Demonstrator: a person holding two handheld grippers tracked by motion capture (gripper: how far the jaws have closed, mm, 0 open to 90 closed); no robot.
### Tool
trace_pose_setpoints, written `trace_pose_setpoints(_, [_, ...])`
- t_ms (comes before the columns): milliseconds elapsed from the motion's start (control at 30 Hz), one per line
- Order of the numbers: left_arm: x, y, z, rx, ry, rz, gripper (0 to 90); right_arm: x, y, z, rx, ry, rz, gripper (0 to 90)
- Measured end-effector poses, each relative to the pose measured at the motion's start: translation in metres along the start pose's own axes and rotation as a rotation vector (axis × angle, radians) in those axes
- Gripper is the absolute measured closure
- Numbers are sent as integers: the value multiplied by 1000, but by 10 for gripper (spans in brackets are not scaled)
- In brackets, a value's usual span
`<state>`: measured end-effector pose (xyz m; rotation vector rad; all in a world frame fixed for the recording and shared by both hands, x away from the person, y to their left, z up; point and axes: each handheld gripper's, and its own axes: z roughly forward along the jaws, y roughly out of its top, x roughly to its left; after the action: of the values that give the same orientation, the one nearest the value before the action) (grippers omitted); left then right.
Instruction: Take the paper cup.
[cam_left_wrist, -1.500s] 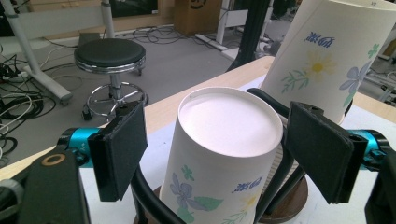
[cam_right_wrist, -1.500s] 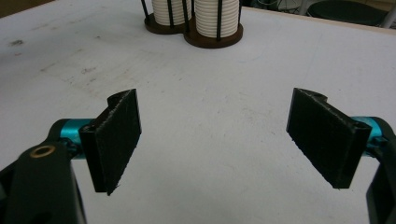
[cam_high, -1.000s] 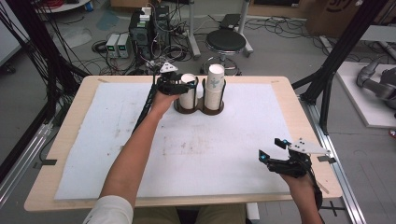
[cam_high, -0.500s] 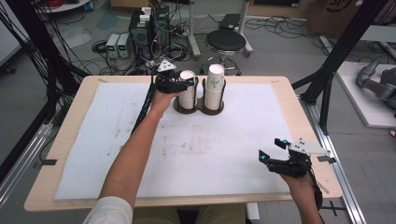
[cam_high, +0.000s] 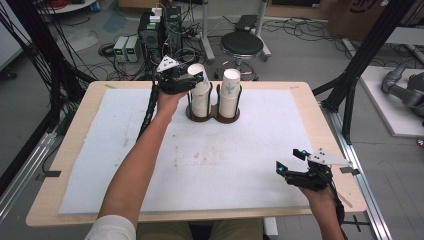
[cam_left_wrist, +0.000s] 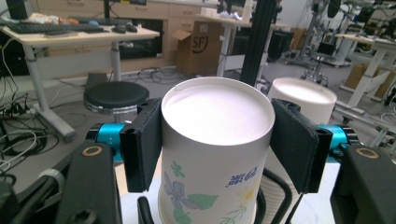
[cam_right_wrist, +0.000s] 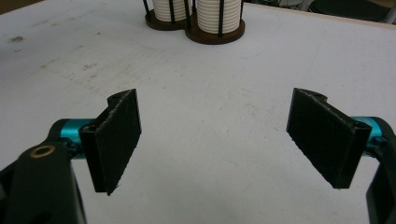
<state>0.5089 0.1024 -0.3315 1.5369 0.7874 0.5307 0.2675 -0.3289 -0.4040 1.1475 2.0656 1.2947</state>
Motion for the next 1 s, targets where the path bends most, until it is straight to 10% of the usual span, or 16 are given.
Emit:
trace_pose_setpoints(500, [-21, 37, -30, -57, -40, 41, 367, 2, 0, -1, 3, -1, -5, 183])
trace_pose_setpoints(1000, [-37, 38, -114, -3, -53, 97, 367, 7, 5, 4, -3, 12, -16, 183])
